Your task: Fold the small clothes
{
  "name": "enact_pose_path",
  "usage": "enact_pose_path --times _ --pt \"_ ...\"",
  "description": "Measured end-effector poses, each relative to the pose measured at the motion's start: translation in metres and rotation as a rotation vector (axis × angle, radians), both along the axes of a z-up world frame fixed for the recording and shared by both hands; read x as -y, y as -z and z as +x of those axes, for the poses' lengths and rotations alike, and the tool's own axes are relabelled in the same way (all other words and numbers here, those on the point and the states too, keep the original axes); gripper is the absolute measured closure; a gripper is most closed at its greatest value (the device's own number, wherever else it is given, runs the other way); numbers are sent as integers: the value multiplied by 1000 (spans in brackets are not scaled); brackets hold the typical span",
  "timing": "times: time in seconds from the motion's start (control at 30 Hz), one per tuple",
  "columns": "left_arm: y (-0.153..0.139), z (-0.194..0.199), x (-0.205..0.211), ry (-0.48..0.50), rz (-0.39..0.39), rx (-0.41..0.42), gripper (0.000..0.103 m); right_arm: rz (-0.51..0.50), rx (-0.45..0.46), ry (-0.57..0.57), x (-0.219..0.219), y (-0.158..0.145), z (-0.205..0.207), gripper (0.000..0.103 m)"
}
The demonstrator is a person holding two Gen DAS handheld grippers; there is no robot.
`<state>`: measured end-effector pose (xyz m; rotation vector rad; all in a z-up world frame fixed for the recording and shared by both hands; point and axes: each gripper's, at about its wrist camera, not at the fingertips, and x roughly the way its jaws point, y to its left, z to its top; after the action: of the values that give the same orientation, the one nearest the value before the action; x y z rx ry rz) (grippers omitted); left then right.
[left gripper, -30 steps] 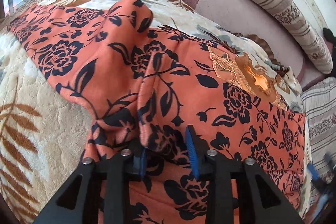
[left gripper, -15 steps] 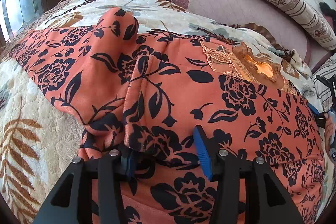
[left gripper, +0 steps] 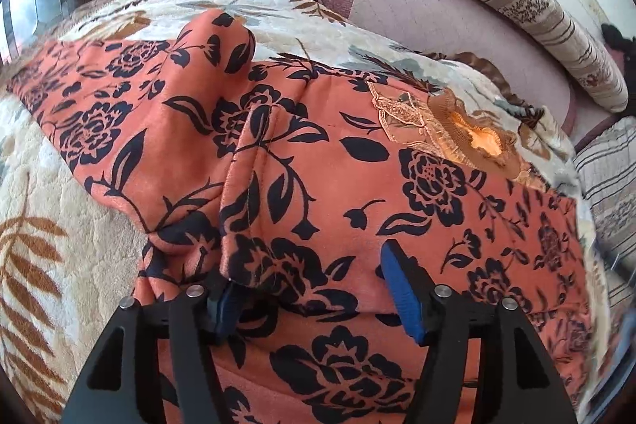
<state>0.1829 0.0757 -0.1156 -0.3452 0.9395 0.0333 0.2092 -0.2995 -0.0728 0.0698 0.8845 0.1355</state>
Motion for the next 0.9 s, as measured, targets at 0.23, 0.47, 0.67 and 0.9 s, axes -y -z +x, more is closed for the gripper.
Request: enact_pose_path --times 0.23,0.47,0.67,0.9 --pt "-69 -41 -69 -91 -291 268 33 -273 -13 27 -20 57 -62 0" --pt "-63 -44 -260 -467 -535 278 22 -175 -20 38 -8 61 -60 0" --pt "-11 -3 -387 -654 -639 187 23 -166 3 44 -12 63 -55 0" --pt "12 24 -411 -681 -561 173 50 -155 8 46 -9 63 -59 0"
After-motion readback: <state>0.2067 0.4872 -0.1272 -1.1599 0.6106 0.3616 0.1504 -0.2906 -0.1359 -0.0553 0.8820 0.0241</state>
